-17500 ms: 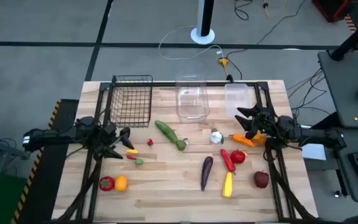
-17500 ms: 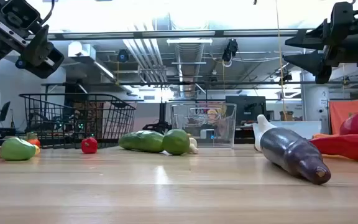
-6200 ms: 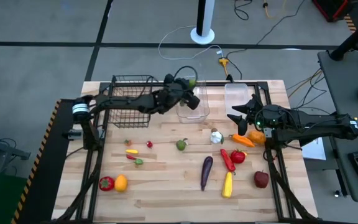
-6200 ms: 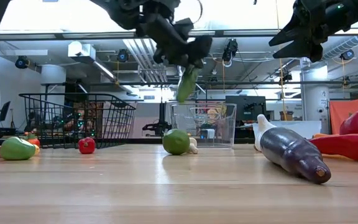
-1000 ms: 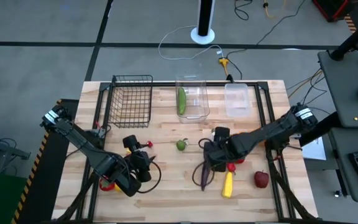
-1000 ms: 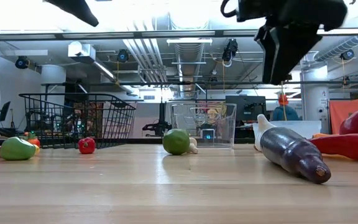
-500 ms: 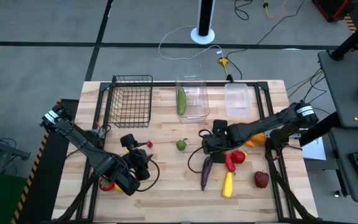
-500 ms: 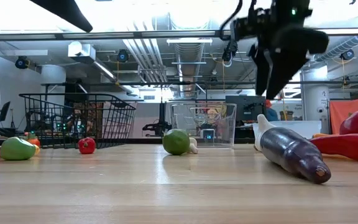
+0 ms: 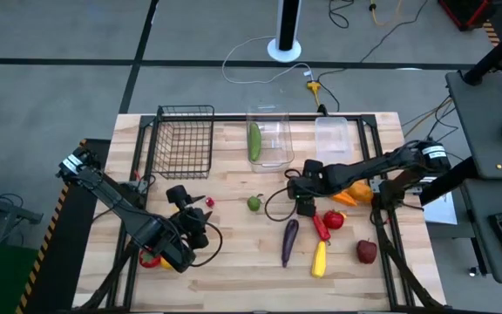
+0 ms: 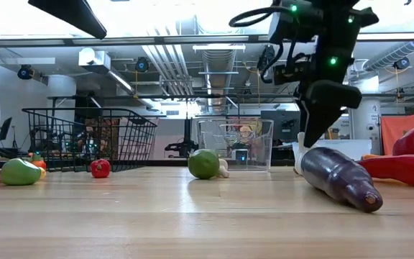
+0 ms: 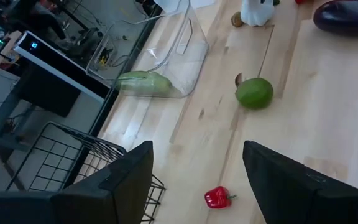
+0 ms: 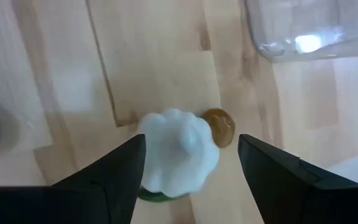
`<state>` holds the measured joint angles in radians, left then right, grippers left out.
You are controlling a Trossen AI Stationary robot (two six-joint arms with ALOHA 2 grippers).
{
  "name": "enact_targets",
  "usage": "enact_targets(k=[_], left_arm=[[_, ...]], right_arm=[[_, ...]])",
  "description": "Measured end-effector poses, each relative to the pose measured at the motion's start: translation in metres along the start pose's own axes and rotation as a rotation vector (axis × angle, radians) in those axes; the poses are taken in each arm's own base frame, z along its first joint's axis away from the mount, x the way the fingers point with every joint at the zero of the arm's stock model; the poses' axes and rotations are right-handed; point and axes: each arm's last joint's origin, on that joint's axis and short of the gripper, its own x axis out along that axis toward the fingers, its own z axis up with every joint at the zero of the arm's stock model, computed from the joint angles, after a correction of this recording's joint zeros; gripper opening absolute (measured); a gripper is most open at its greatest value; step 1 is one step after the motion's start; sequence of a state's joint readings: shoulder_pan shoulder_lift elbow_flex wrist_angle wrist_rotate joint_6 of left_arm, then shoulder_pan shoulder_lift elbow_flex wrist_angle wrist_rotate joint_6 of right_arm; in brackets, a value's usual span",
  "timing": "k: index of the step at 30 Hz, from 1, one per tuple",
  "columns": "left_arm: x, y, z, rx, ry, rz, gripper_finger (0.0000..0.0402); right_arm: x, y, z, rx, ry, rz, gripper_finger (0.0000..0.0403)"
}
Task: Sort produce into baskets
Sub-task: Put the right transparent garlic into the left transparent bin
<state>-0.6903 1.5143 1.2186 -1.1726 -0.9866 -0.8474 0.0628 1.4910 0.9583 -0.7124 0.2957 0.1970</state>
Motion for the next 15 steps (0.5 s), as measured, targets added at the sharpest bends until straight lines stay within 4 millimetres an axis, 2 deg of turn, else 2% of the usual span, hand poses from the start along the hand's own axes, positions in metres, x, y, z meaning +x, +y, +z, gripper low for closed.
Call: enact_targets(k=[8,15], left_arm=[[0.0001,0.0007,0.0009,-0.004,-0.029,0.025,0.0232],[0.0000,0.0010,0.0013,-0.005,-0.040,0.035,0.0232]], right_arm=[[0.0044,0.0016,-0.0023,0.006,-0.020,0.020,0.0196],[0.0043,0.0020,-0.0020,0.000,-0.023,0.021,0.0114]])
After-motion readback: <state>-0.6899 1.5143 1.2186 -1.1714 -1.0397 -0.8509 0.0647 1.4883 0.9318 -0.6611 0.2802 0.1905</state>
